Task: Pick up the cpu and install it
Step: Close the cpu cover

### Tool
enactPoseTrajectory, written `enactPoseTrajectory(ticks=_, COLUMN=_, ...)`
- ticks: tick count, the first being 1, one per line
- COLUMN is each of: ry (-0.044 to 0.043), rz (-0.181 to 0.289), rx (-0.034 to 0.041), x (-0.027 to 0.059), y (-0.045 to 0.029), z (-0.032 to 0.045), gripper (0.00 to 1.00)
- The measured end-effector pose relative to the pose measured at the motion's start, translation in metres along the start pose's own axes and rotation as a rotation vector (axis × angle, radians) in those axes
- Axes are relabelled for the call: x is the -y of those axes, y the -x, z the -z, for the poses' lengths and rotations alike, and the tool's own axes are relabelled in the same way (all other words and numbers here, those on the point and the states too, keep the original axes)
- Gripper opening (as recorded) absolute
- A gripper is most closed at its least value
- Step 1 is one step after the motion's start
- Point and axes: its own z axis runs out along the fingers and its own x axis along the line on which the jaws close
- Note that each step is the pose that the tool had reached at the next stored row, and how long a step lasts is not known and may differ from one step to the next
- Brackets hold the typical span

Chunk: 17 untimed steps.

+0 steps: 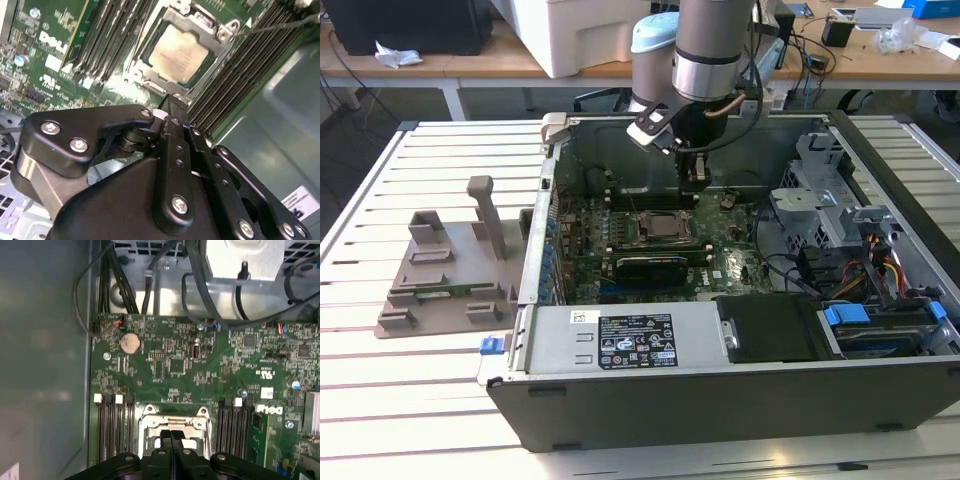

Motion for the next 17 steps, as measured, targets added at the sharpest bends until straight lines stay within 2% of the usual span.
enactPoseTrajectory(ticks=3, ry=0.0000, rz=0.000, rx=0.0000, x=0.0118, y=-0.0003, z=-0.0078, gripper=0.11)
enactPoseTrajectory(ticks=5, ry=0.0001, rz=0.000, rx=0.0000, x=0.0234, y=-0.0005, z=-0.0157, gripper=0.11)
enactPoseTrajectory(ticks=10, ry=0.0001, rz=0.000, rx=-0.0001, x=0.0386, y=0.0002, z=-0.0263, gripper=0.11)
enactPoseTrajectory(ticks=17, ry=0.0000, rz=0.000, rx=-0.0002, x=0.0512, y=0.0004, z=-0.0317, gripper=0.11)
